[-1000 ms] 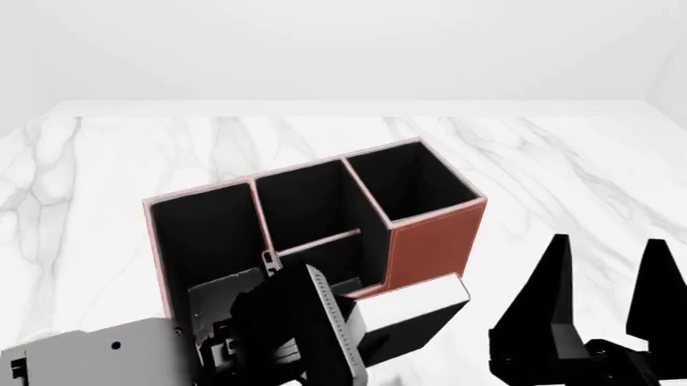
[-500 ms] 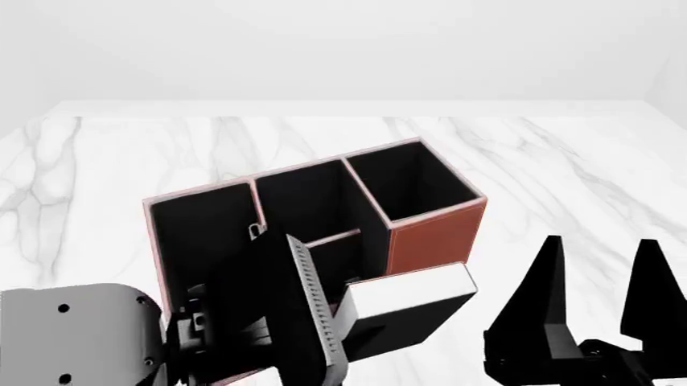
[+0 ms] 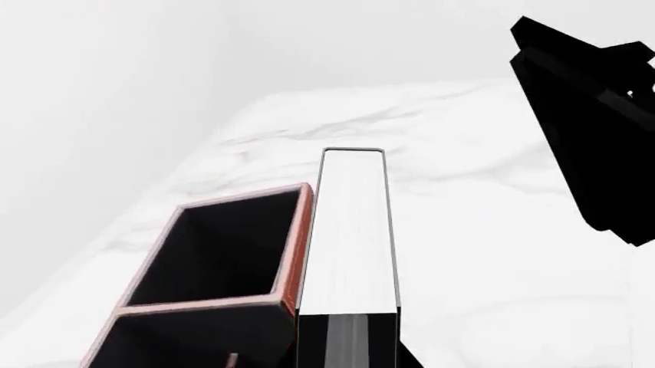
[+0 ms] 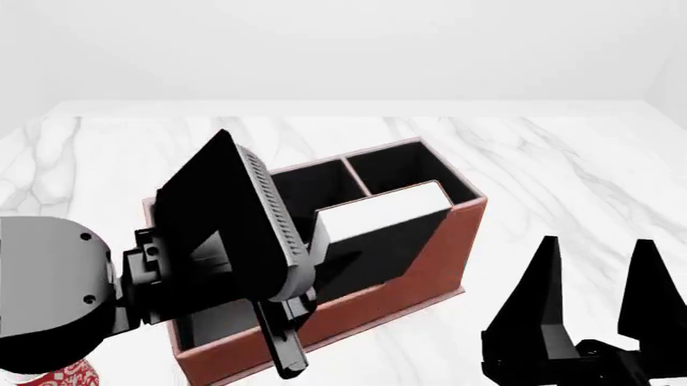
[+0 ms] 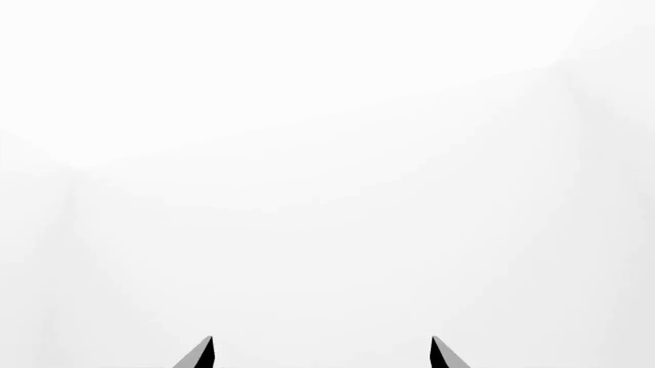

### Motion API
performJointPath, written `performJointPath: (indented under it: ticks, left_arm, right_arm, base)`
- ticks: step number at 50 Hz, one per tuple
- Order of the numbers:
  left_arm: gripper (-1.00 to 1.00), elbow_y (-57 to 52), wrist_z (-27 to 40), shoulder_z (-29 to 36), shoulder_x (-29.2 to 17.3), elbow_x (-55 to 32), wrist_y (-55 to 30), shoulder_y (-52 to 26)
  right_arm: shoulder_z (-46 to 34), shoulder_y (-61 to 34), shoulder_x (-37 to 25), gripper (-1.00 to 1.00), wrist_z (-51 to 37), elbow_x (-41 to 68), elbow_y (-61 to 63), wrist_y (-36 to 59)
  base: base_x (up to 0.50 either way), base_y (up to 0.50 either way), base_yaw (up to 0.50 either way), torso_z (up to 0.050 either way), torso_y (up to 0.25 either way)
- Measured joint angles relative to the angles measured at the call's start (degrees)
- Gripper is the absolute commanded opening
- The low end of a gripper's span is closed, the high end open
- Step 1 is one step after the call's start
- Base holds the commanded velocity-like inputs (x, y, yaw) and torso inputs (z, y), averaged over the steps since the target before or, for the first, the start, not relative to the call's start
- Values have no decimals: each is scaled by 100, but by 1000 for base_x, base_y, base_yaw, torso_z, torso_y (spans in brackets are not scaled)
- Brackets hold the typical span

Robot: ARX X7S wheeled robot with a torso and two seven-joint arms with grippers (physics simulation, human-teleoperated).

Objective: Pick up the book and place it in the back compartment of the caddy.

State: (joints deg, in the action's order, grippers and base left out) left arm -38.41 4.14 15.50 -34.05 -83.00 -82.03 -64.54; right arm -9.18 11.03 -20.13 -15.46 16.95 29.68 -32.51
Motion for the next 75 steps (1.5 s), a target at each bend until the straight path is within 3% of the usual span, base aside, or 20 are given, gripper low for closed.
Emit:
performJointPath:
  ticks: [19, 53, 75]
  left_arm:
    - [-100, 229, 277, -25, -228, -460, 46, -282]
    - [-100, 1386, 1041, -126, -16, -339, 646, -131]
    - [-100, 1358, 598, 131, -24, 76, 920, 275]
  right_arm:
    - [-39, -22, -16, 100, -20, -15, -43, 9]
    - [-142, -53, -22, 100, -29, -56, -178, -19]
    - [-172, -66, -44, 100, -57, -68, -202, -23]
  base:
    - [0, 0, 0, 1, 1]
    - [0, 0, 0, 0, 1]
    - [0, 0, 0, 0, 1]
